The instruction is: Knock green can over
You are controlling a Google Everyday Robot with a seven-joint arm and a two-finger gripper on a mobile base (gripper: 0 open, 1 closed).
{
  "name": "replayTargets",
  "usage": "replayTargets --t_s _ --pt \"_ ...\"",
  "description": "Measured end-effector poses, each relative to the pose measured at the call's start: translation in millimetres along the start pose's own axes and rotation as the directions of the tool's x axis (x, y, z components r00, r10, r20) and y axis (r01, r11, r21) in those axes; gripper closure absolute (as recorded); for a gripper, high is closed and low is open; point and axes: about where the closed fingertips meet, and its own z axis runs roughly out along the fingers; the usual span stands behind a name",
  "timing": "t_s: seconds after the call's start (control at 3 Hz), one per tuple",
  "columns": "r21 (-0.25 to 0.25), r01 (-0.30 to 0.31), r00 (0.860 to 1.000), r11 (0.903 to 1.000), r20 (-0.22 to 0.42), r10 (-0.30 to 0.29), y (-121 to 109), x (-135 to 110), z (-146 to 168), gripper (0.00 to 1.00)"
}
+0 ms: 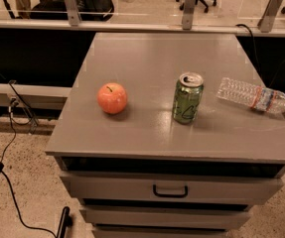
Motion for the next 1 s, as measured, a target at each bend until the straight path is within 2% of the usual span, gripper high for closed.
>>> replayTargets --t_s 0.33,0.67,1.0 --pt "-0.071 0.025 1.0 0.9972 0.007 -0.024 -2.0 -21.4 40.7 0.0" --pt "-0.071 0.025 1.0 0.9972 0.007 -0.024 -2.0 -21.5 40.7 0.0" --pt "-0.037 0.038 0.997 0.9986 0.071 -0.035 -22.4 -35.5 51.4 0.0"
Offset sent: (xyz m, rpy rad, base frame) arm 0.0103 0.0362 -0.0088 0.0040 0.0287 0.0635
